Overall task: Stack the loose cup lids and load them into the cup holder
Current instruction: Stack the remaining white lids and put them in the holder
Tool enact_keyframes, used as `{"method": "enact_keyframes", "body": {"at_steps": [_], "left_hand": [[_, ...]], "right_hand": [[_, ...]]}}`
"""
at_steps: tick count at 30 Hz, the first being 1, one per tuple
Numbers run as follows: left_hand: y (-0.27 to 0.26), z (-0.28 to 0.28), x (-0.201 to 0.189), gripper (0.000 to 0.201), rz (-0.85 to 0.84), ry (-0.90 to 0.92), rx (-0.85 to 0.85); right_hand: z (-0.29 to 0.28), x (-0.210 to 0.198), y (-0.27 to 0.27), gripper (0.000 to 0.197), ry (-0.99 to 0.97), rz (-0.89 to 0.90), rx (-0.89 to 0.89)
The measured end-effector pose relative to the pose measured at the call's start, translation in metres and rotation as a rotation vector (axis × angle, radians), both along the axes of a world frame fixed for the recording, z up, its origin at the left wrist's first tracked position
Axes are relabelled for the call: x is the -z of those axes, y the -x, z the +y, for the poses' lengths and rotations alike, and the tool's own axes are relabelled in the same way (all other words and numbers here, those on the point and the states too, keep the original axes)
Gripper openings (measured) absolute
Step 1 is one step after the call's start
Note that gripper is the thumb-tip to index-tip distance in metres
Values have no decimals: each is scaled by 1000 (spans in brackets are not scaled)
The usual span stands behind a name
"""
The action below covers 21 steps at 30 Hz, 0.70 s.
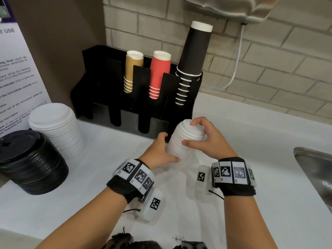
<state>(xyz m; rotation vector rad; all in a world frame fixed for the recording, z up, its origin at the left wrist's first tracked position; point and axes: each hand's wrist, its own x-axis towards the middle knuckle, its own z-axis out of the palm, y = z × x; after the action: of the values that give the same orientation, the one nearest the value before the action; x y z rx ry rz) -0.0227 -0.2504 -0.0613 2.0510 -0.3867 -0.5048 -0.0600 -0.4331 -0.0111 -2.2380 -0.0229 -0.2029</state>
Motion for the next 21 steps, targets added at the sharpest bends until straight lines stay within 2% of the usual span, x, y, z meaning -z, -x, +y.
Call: {"method": "enact_keyframes", "body": {"at_steps": [9,16,21], "left_hand": [[10,58,-17,55,40,185,-191],[12,86,-25,46,22,240,-222],[11,101,-36,45,-64,322,-238]], "right_hand": [[0,-9,-15,47,105,14,-24],[7,-9,-16,48,106,-56,15],[19,-33,-7,46,84,-168,73]]}}
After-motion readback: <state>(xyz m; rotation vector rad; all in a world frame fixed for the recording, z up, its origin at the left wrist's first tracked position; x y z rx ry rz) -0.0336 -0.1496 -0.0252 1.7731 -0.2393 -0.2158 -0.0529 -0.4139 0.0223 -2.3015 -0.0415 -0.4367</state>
